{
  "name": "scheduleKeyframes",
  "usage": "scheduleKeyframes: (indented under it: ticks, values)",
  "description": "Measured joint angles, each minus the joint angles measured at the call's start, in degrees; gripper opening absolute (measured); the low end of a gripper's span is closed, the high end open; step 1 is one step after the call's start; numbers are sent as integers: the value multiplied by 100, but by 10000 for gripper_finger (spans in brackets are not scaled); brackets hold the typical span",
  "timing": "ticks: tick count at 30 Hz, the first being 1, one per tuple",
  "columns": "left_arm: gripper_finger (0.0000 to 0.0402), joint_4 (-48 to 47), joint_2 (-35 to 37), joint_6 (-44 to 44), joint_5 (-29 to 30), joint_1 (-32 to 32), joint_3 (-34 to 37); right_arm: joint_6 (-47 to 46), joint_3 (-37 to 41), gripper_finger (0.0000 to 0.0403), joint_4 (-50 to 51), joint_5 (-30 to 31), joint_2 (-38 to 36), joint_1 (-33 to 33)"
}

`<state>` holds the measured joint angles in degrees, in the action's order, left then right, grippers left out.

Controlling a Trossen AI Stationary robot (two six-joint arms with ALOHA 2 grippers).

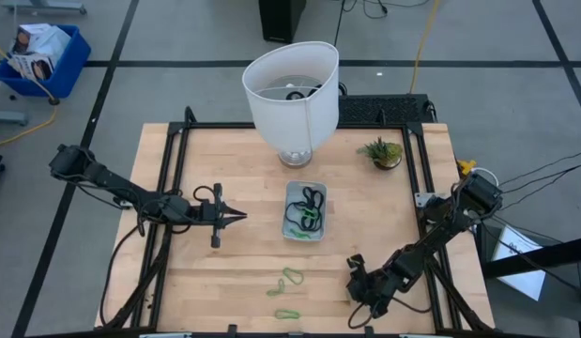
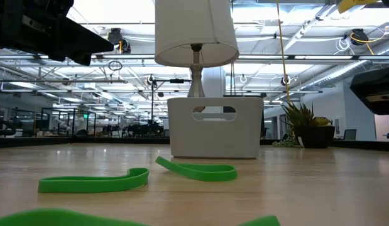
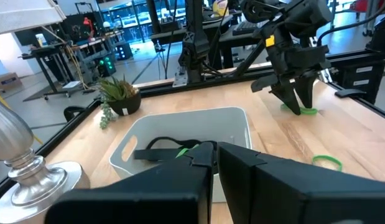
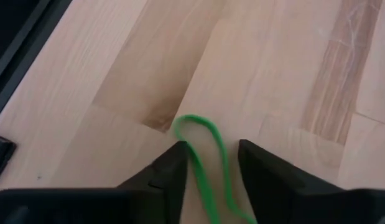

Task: Pick and place rubber bands into bin
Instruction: Put the green rubber band into the gray bin

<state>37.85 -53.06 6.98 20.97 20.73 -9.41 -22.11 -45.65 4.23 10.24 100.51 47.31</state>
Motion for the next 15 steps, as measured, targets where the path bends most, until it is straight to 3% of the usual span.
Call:
scheduleKeyframes:
  ticks: [8, 15]
  values:
    - [31, -39, 0, 0, -2, 0, 0, -109, 7, 13, 5, -175, 11, -31]
    - [31, -42, 0, 2, -4, -2, 0, 19, 46, 4, 211, -339, -531, -141]
